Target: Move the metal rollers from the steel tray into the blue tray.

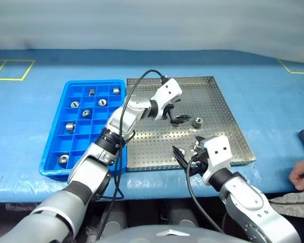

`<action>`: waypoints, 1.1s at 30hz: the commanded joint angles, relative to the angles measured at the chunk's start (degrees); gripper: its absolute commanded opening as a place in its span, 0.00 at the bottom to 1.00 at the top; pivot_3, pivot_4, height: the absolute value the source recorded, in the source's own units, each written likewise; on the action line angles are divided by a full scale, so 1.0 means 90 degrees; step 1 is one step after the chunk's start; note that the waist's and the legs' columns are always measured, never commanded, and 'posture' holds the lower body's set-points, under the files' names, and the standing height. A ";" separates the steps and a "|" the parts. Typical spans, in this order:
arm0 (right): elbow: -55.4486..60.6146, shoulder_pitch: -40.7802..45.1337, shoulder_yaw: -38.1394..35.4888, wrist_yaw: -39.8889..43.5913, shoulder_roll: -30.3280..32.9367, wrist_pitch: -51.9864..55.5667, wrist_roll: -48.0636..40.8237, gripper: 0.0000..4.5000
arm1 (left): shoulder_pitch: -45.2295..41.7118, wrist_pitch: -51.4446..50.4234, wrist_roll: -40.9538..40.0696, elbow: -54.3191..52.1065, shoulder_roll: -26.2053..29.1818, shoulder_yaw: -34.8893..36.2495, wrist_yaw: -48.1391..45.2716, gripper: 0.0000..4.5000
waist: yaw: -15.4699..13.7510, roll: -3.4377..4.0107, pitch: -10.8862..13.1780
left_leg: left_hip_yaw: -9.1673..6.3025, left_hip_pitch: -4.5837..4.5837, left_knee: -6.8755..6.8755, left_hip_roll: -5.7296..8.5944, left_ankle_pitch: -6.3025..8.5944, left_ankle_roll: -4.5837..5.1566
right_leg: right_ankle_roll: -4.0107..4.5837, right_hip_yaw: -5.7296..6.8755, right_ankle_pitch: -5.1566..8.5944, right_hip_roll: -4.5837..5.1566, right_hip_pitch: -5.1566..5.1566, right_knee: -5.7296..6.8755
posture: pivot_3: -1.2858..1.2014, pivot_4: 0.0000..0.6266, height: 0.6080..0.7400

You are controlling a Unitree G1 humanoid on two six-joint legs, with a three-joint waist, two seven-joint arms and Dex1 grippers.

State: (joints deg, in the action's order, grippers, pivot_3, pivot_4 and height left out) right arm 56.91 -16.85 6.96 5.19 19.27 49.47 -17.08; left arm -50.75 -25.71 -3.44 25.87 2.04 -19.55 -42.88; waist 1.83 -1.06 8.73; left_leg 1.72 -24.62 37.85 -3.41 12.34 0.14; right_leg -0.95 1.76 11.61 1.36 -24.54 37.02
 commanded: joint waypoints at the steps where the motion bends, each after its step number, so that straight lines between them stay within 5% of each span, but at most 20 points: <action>1: 0.0087 0.0081 0.0067 -0.0005 -0.0058 0.0003 0.0009 1.00 | -0.0247 0.0313 0.0098 0.0636 -0.0352 0.0156 0.0414 0.99 | 0.0006 0.0000 0.0000 | 0.0000 -0.0001 0.0000 0.0000 0.0000 0.0000 | 0.0000 0.0000 0.0000 0.0000 -0.0001 0.0000 | 0.48 0.24 1.00; 21: 0.0039 -0.0040 0.0351 -0.0019 -0.0203 -0.0047 0.0145 1.00 | -0.0023 0.1574 0.0638 0.3002 -0.1152 0.0384 0.1731 0.99 | 0.0043 -0.0001 0.0000 | 0.0011 -0.0001 0.0002 0.0001 0.0002 0.0005 | -0.0012 -0.0008 -0.0008 0.0002 -0.0002 -0.0002 | 0.46 0.24 1.00; 24: 0.0020 -0.0014 0.0365 0.0017 -0.0185 -0.0046 0.0135 1.00 | 0.0071 0.1534 0.0702 0.2995 -0.1157 0.0351 0.1748 0.87 | 0.0041 -0.0001 0.0000 | 0.0012 -0.0001 0.0002 0.0002 0.0002 0.0005 | -0.0012 -0.0008 -0.0008 0.0003 -0.0002 -0.0002 | 0.46 0.24 1.00; 31: -0.0052 0.0077 0.0355 0.0082 -0.0136 -0.0044 0.0124 1.00 | 0.0224 0.1468 0.0635 0.2642 -0.1037 0.0444 0.1697 0.37 | 0.0036 -0.0002 -0.0001 | 0.0012 0.0000 0.0004 0.0002 0.0002 0.0006 | -0.0012 -0.0008 -0.0008 0.0003 -0.0001 -0.0001 | 0.48 0.24 1.00; 33: -0.0065 0.0079 0.0331 0.0117 -0.0115 -0.0038 0.0112 1.00 | 0.0333 0.1405 0.0503 0.2259 -0.0930 0.0586 0.1634 0.37 | 0.0035 -0.0002 -0.0001 | 0.0012 0.0000 0.0004 0.0001 0.0002 0.0006 | -0.0013 -0.0009 -0.0009 0.0003 -0.0001 -0.0001 | 0.48 0.24 1.00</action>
State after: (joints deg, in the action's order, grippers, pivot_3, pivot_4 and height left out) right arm 55.78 -16.51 10.43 5.97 18.13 49.49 -16.00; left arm -47.84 -13.25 2.00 50.61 -6.37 -15.69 -27.67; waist 2.15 -1.07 8.72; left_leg 1.83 -24.62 37.88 -3.40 12.36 0.19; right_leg -1.07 1.68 11.53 1.38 -24.56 37.01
